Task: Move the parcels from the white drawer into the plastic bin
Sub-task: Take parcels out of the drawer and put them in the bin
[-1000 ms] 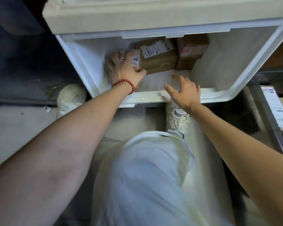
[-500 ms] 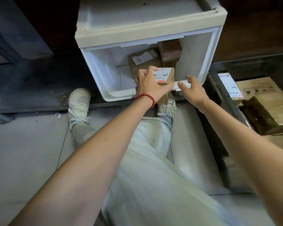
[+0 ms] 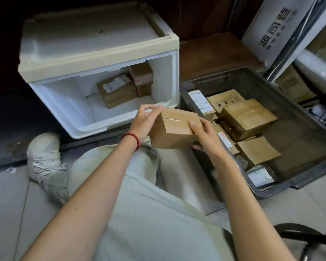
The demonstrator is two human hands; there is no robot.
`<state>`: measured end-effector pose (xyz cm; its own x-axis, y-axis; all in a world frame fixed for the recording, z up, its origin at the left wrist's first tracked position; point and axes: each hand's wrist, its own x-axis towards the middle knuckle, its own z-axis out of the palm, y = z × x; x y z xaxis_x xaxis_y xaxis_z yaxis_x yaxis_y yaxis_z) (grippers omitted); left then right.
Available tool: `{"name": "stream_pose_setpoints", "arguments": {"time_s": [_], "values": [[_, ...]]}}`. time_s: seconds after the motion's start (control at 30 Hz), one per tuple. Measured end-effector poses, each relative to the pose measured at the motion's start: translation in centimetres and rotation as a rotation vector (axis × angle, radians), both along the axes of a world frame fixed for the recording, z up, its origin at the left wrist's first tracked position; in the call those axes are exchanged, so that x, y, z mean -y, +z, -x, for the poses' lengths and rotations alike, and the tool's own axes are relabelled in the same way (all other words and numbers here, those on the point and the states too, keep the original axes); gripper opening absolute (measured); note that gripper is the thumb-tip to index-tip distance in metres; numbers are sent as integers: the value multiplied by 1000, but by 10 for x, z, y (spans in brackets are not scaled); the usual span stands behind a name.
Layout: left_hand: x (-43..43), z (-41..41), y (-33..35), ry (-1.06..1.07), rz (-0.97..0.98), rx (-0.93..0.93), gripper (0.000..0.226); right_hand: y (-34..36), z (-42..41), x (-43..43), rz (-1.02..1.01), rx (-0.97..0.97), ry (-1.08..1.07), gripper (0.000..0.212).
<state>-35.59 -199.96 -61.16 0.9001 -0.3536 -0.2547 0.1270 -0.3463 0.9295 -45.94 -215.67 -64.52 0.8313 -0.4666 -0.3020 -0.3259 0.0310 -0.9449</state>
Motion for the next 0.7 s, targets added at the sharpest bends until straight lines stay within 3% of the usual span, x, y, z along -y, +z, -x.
{"name": "stream_pose_setpoints", "arguments": {"time_s": [0.23,0.47,0.6,0.7], "values": [[5,-5,-1,134,-20,58,47,15,11,17,57,44,139,93],[7,-3,0,20,19,61,46,13,9,15,-33,19,5,87],[10,4,2,-153,139,14,45,16,6,13,-64,34,-206,59],[15,3,-1,-176,141,63,44,16,6,15,-80,36,-241,54]]}}
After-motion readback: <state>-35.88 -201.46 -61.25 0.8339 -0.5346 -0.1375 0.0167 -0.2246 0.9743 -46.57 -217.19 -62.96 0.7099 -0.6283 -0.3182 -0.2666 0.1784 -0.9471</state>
